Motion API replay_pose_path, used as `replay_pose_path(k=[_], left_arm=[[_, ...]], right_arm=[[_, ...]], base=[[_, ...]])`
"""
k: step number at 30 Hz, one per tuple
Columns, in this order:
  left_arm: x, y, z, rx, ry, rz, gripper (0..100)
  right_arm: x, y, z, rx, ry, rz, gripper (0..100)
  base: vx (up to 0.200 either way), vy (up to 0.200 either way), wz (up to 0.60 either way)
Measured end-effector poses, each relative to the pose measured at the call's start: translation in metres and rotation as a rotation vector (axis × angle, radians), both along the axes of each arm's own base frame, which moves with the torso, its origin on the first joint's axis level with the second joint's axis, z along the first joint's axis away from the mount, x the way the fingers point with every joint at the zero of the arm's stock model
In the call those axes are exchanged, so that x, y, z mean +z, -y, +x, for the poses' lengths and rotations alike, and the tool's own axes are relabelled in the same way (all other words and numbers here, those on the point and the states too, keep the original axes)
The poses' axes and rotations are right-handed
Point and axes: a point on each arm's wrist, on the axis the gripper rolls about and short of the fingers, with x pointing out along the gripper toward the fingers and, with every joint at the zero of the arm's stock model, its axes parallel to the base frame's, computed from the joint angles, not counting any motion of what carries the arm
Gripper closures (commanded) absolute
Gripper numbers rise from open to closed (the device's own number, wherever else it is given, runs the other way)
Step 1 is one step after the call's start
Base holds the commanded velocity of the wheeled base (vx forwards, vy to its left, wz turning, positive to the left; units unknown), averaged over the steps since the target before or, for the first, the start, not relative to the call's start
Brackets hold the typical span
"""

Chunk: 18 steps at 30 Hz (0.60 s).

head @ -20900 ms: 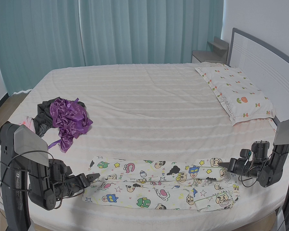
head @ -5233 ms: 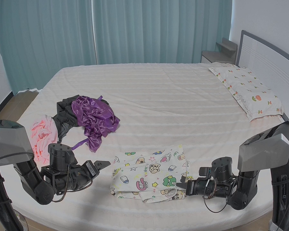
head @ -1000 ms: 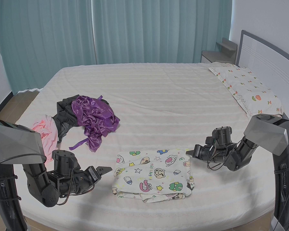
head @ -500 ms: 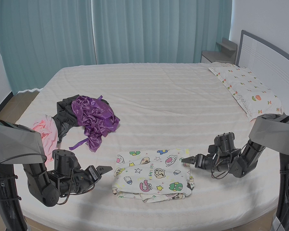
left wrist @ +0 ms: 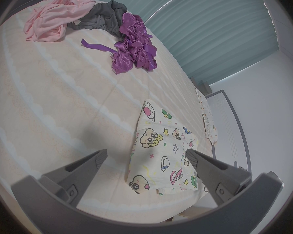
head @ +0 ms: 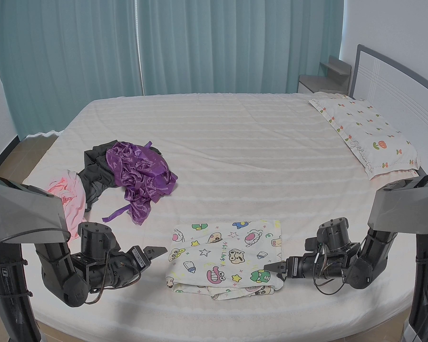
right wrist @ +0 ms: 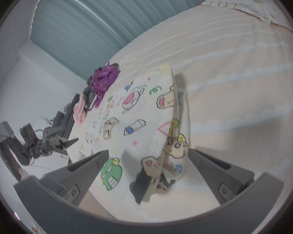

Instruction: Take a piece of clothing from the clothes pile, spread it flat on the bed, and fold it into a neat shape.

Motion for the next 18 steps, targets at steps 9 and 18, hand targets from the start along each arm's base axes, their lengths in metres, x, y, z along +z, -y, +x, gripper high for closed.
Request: replay_pose_path(k=[9,18], left_arm=[[-0.002,0.001,0.000,-0.003,-0.003,0.003,0],[-0.002,0.001,0.000,-0.003,-0.004,0.003,0]], right_arm=[[-0.002,0.000,-0.004,0.044,0.076,-0.015,0],[-0.007,-0.009,-0.013,0.072,0.072,-0.028,100]], base=[[0.000,0.000,0.00],[0.000,0.000,0.00]])
